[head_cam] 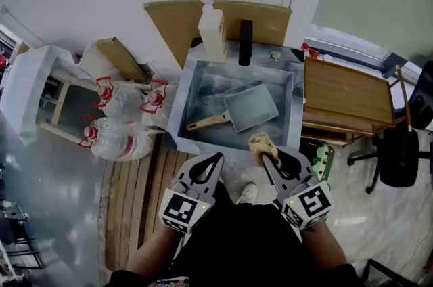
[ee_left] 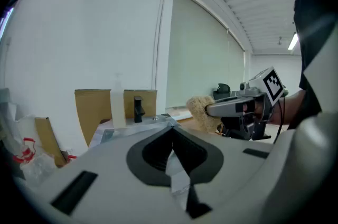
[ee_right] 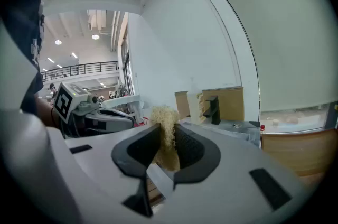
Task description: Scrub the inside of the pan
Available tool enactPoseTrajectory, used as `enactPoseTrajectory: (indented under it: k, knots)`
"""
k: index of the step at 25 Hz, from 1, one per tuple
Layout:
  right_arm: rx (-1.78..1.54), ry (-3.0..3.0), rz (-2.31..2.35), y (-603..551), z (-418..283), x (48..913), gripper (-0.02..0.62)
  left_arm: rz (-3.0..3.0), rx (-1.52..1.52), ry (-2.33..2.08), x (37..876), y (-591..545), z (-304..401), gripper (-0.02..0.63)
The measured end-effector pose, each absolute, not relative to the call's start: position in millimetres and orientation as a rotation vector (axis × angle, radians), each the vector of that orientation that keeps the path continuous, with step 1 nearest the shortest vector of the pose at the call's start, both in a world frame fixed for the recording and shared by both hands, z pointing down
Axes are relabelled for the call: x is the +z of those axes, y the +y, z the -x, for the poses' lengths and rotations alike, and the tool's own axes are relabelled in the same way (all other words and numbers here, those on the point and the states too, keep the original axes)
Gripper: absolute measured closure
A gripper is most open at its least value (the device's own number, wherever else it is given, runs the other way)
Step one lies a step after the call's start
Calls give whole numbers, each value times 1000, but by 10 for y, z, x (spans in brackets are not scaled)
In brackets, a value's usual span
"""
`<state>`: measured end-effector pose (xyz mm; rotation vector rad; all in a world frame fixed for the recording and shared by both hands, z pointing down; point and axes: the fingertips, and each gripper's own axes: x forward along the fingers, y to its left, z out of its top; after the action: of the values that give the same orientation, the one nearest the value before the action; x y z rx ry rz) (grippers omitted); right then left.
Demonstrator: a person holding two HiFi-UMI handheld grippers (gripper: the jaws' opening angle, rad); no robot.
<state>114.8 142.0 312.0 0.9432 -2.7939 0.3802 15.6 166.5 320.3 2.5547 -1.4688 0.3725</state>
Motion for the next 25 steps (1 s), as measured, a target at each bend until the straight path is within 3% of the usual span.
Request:
enactPoseTrajectory:
  k: [25]
  knots:
    - [383, -2836, -919, 1422, -1247, 3057, 506, -2543, 400, -1512, 3178, 1670, -203, 597]
